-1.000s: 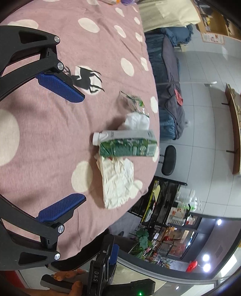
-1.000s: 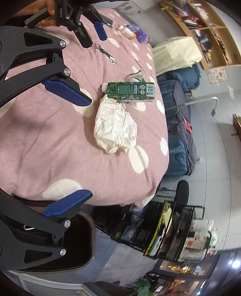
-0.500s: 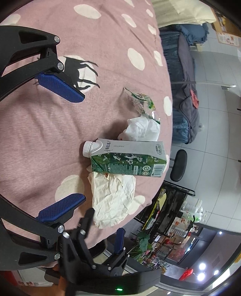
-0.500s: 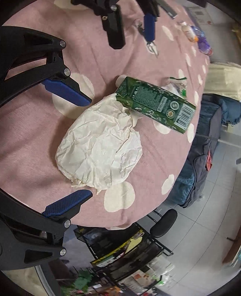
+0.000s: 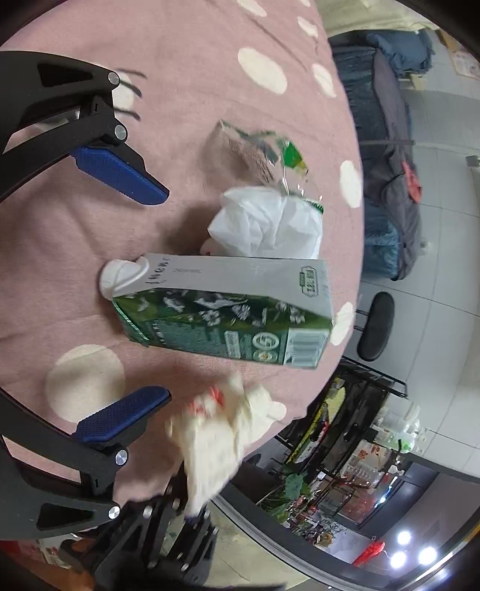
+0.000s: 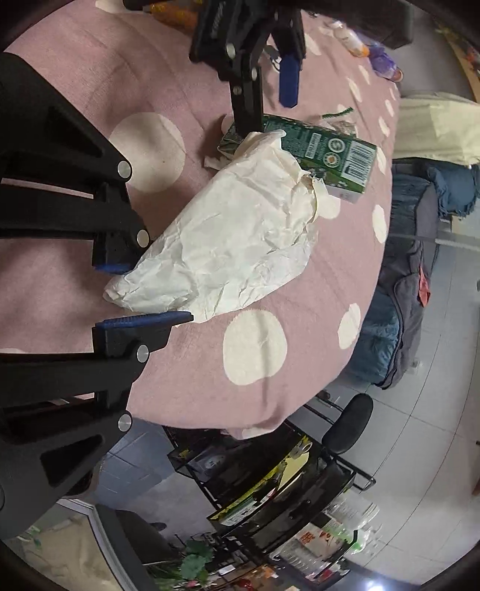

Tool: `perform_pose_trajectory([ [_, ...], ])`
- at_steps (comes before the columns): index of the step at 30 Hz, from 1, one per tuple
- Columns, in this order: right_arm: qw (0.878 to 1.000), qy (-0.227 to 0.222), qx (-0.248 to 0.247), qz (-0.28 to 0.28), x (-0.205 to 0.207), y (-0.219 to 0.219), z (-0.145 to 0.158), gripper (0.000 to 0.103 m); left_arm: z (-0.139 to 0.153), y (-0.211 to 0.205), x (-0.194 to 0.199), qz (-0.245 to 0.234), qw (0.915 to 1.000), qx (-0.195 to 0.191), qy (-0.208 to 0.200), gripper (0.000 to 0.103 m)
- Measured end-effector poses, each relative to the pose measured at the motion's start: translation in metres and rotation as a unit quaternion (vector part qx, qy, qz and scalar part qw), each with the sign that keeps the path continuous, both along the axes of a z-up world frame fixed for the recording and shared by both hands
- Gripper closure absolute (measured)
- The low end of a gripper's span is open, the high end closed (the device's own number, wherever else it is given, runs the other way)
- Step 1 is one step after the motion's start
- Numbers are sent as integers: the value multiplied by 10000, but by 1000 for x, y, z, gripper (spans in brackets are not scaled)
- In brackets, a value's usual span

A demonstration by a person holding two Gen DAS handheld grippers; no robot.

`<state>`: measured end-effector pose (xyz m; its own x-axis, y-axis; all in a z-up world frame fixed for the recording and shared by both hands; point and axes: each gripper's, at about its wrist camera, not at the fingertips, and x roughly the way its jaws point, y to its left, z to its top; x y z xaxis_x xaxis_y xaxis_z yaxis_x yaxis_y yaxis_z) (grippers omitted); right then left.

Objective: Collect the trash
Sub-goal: 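Grasp the green drink carton with the left tool while the right tool grasps the crumpled white paper, then carry the carton and crumpled paper over the brown bin with both tools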

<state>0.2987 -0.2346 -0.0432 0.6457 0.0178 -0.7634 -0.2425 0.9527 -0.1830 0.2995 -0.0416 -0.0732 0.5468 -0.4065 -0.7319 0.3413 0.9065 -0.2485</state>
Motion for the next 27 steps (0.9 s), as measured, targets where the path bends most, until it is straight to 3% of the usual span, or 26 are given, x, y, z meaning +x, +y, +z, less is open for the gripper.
perform_pose_trajectory([
  [4,9982,-114,517,-297,-19,-21,10,85,-11,-11,19,56,9994,10,328,10],
  [8,9916,-174,1171,-524,-35,-39,16,85,-11,-17,19,-24,9994,73,343,44],
  [12,9834,-224,1654,-708,-49,-53,18,85,-8,-12,8,-18,9997,39,244,45],
  [23,9682,-465,2238,-1014,-80,-78,19,85,19,12,-51,117,9992,-337,-183,46],
  [27,9638,-501,2381,-1089,-92,-84,18,85,26,14,-70,70,9982,-551,-217,52],
])
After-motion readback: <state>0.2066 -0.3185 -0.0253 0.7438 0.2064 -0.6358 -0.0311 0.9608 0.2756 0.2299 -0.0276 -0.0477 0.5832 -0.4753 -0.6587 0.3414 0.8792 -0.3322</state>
